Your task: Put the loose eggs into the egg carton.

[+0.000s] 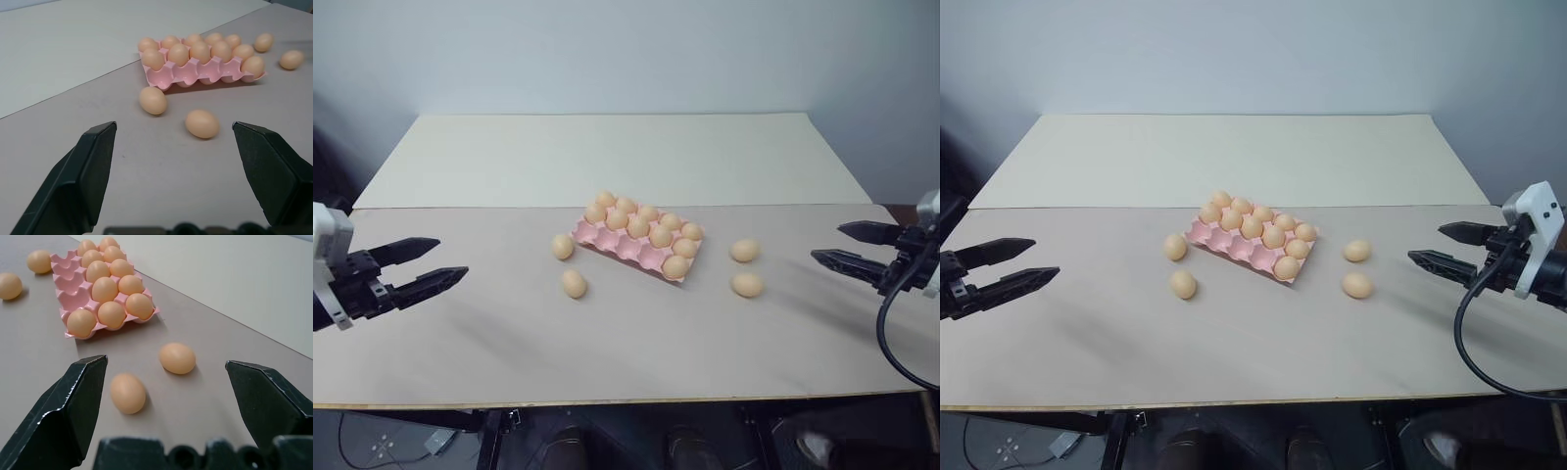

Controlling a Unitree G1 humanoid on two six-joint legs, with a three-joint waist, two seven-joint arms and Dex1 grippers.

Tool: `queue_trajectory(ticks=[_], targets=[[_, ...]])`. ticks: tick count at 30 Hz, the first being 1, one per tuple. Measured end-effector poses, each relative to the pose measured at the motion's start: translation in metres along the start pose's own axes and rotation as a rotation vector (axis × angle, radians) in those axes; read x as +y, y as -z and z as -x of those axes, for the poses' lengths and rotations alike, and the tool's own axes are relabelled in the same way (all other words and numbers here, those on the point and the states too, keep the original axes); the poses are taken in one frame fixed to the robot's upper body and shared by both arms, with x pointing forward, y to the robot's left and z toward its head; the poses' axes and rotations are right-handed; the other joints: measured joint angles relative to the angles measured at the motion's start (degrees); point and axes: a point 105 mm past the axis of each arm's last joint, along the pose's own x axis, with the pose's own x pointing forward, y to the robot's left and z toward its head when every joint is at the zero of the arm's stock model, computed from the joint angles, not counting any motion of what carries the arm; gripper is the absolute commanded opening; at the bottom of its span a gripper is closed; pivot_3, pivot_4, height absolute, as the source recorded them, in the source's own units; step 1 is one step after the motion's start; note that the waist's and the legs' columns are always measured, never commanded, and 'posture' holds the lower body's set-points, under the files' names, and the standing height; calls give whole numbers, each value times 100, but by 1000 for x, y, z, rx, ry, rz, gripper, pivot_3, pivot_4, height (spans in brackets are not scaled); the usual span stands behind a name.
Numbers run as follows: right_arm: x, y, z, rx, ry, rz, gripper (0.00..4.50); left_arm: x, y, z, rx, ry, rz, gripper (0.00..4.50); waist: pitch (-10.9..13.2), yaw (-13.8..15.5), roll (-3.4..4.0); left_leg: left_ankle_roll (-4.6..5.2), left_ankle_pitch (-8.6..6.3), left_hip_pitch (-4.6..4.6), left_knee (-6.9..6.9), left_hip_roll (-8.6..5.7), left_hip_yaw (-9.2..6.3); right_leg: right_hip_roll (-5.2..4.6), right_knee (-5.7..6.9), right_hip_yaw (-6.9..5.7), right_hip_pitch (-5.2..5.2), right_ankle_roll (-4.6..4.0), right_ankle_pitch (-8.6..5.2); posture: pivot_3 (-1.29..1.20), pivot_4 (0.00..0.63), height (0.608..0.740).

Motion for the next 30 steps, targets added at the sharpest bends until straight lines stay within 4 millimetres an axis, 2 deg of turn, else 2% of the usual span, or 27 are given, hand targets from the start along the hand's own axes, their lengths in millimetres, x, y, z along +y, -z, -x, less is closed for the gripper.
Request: queue_trajectory(ticks=[11,16,22,26,30], targets=[[1,0,0,0,-5,-1,4500,-1,-2,-1,-10,27,1,4122,0,0,0,0,0,0,0,0,0,0,1,0,0,0,0,0,150,740],[4,6,-6,-2,-7,-12,4500,-19,-2,-16,11,114,-14,4122,0,4,0,0,0,0,2,0,0,0,1,0,2,0,0,0,150,740],[30,15,-21,29,-83,-29,4500,-53,11,-41,22,232,-7,4122,-1,6,1,-1,0,-2,3,0,-1,1,5,2,0,1,0,0,150,740],[55,23,-27,95,-153,-41,4500,-62,13,-45,39,263,-21,4122,-1,9,1,0,0,1,3,0,-2,0,5,2,2,1,0,0,150,740],[66,33,-35,151,-157,-49,4500,-67,19,-48,58,292,-8,4122,-1,6,1,0,0,1,5,-1,-2,0,5,3,2,0,0,0,150,740]])
